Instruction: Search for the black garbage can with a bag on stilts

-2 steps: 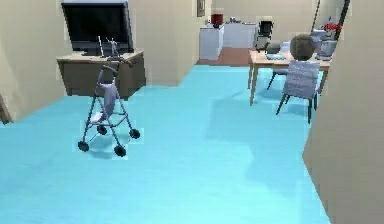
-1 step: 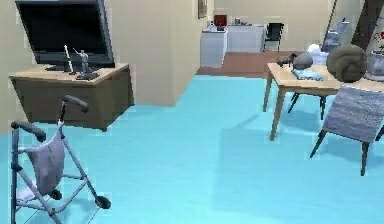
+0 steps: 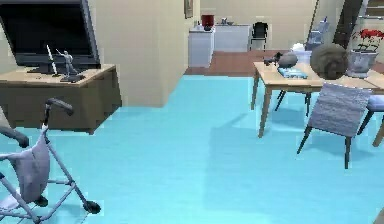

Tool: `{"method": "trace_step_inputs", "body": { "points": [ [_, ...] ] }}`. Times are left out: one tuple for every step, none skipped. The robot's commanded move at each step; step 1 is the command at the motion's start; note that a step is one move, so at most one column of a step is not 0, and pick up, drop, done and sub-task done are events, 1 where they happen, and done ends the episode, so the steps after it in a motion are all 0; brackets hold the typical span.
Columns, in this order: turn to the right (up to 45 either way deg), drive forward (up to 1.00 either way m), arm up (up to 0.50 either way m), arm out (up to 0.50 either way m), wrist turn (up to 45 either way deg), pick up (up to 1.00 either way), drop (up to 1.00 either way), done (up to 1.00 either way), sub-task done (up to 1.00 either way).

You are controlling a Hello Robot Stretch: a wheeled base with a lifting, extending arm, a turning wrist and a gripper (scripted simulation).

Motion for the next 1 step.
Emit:
{"method": "trace_step_inputs", "body": {
  "points": [
    [0.0,1.00,0.00,0.00,0.0,0.00,0.00,0.00,0.00]
  ]
}}
